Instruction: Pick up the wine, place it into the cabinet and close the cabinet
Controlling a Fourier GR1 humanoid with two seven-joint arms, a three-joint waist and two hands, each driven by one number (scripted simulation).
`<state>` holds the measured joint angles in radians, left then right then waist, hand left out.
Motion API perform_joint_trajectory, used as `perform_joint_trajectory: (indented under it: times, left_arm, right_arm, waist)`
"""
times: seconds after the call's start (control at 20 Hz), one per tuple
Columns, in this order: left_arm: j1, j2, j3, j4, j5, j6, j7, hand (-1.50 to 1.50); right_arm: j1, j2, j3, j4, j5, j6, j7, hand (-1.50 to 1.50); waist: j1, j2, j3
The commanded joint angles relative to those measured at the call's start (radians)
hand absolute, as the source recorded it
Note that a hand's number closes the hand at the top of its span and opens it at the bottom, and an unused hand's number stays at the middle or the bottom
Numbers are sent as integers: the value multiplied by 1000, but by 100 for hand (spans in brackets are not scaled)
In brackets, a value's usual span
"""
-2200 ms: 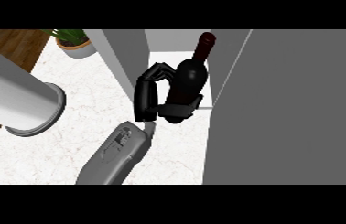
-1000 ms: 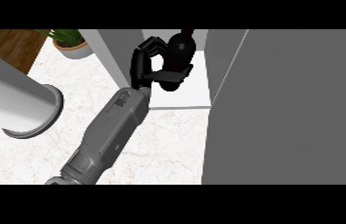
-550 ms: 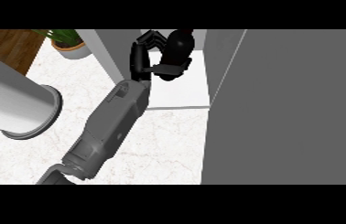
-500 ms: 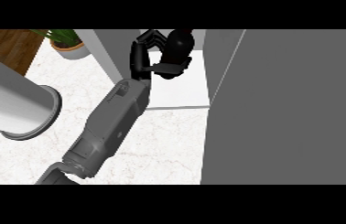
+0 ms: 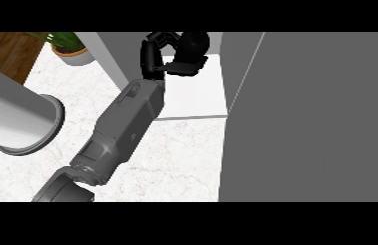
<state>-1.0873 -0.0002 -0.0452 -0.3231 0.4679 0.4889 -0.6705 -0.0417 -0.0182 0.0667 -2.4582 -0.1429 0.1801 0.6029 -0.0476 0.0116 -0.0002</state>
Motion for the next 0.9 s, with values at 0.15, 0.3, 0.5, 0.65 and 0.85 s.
perform_joint_trajectory:
  times: [0.15, 0.3, 0.5, 0.65, 0.85]
  left_arm:
    - [-20, 0, 89, 80, 71, -70, -35, 150]
    - [3, 24, 105, 102, 65, -113, -68, 150]
    - [-47, 5, 103, 139, 48, -75, -71, 150]
    - [-51, 22, 111, 165, 49, -80, -79, 150]
    - [-70, 0, 92, 201, 42, -21, -68, -150]
  right_arm:
    - [19, -13, -34, -37, -62, 27, -20, -150]
    - [43, -3, -19, -78, -73, 19, -3, -150]
    - [55, -2, -14, -81, -72, 21, 2, -150]
    - [14, 8, 2, -18, -45, 24, -38, -150]
    - [-65, 5, -4, -29, -45, -17, 38, -150]
  waist:
    - [-7, 4, 0]
    - [-3, 3, 0]
    - [-9, 4, 0]
    - [-14, 11, 0]
    - [-22, 10, -1]
